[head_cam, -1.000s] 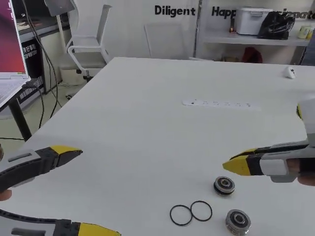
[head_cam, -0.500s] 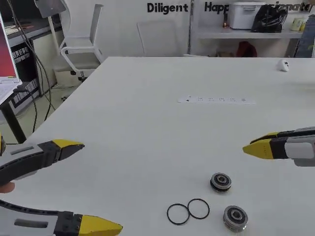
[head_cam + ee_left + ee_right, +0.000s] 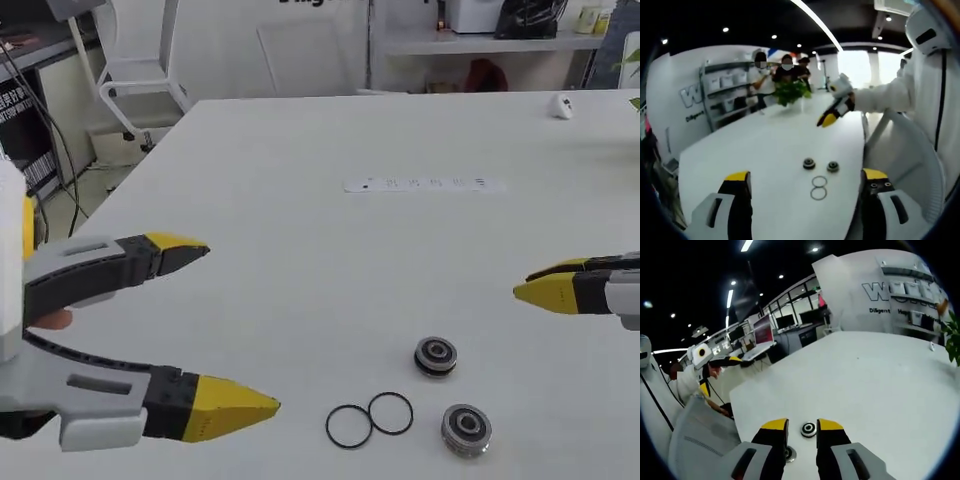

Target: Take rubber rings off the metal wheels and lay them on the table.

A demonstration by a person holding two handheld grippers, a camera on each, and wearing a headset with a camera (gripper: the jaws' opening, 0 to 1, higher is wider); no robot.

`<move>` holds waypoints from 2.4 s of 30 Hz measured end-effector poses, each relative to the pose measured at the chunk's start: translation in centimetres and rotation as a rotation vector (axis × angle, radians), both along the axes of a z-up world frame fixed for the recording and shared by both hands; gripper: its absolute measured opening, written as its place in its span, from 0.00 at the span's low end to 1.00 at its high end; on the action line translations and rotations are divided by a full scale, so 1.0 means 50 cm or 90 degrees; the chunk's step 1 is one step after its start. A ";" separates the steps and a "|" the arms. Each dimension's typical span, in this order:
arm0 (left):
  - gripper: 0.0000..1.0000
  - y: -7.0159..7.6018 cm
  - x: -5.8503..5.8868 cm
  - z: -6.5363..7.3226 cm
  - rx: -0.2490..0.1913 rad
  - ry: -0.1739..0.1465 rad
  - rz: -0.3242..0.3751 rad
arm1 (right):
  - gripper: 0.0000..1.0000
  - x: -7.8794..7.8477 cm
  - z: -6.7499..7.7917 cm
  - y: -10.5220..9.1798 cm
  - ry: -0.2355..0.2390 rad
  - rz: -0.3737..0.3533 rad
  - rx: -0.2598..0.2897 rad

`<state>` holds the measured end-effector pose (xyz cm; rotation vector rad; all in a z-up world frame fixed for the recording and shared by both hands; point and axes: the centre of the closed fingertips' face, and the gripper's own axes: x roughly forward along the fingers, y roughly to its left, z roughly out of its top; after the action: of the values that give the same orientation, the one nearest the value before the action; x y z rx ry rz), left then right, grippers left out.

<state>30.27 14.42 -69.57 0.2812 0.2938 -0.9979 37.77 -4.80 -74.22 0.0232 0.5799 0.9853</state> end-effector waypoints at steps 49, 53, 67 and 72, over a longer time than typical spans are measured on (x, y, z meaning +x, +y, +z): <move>0.46 -0.261 0.192 -0.208 0.005 0.076 -0.178 | 0.31 0.023 -0.208 0.087 -0.016 0.126 -0.095; 0.37 -0.277 0.189 -0.224 0.012 0.074 -0.189 | 0.28 0.022 -0.220 0.087 -0.018 0.137 -0.103; 0.20 -0.313 0.192 -0.306 0.067 0.092 -0.187 | 0.24 0.023 -0.232 0.090 -0.039 0.138 -0.104; 0.17 -0.315 0.198 -0.308 0.058 0.094 -0.179 | 0.22 0.026 -0.233 0.092 -0.047 0.139 -0.109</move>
<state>40.18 -1.32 -84.94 0.3381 0.4436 -1.2878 39.10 -0.21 -85.89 -0.2316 0.6047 1.1397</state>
